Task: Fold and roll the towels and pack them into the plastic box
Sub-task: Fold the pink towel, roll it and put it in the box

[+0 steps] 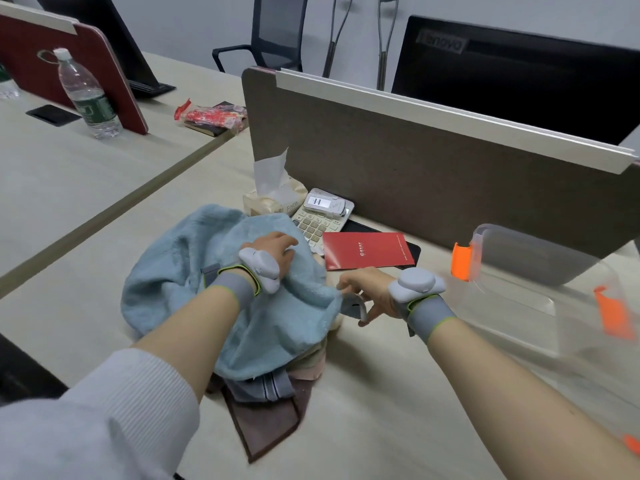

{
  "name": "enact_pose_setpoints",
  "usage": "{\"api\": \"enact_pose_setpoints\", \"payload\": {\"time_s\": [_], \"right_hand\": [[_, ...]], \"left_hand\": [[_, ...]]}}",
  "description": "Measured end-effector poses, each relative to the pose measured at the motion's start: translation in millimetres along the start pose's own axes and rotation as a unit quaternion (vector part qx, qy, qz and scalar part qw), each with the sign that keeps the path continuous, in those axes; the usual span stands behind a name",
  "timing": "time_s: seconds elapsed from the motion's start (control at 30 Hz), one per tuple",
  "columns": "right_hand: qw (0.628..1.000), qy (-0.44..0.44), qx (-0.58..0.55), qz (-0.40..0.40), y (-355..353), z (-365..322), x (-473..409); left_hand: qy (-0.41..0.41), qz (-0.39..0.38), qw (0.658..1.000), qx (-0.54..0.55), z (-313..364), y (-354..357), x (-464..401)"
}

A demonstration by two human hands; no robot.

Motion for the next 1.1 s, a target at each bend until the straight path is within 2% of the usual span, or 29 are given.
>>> {"api": "enact_pose_setpoints", "payload": {"time_s": [0.1, 0.27, 0.37, 0.43, 0.53, 0.6, 0.8, 0.93, 1.1], "right_hand": [[0.997, -0.018, 0.055, 0.056, -15, 7, -8], [0.986, -0.038, 0.109, 0.119, -30, 15, -22], [0.977, -0.050, 0.160, 0.134, -31, 10, -27], [0.974, -0.042, 0.181, 0.130, -31, 7, -31], [0.969, -0.039, 0.206, 0.130, -30, 1, -30], [0.963, -0.041, 0.220, 0.148, -31, -3, -29], [0.972, -0.087, 0.099, 0.194, -37, -25, -26], [0.954, -0.163, -0.001, 0.252, -42, -52, 4], [0.916, -0.239, -0.065, 0.315, -62, -64, 54]], "left_hand": [[-0.006, -0.081, 0.997, -0.018, 0, 6, -20], [0.000, -0.150, 0.981, -0.122, 2, 11, -36], [-0.015, -0.166, 0.979, -0.115, 2, 18, -43], [0.001, -0.148, 0.980, -0.131, 9, 9, -41], [0.020, -0.057, 0.986, -0.157, 12, -5, -35], [0.009, -0.034, 0.988, -0.152, 3, -7, -34], [-0.017, 0.071, 0.989, -0.127, -17, -39, -26], [-0.093, 0.063, 0.992, -0.048, -14, -67, -2], [-0.097, 0.123, 0.984, 0.090, 6, -95, 30]]}}
Point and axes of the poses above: each hand's wrist, its own x-axis away from the middle knuckle, its own y-axis out of the palm, z = x × y, the point moved 2 cm from there along -x, towards the middle knuckle, and after that the axes turned 8 degrees about y, right-handed, at the moved point
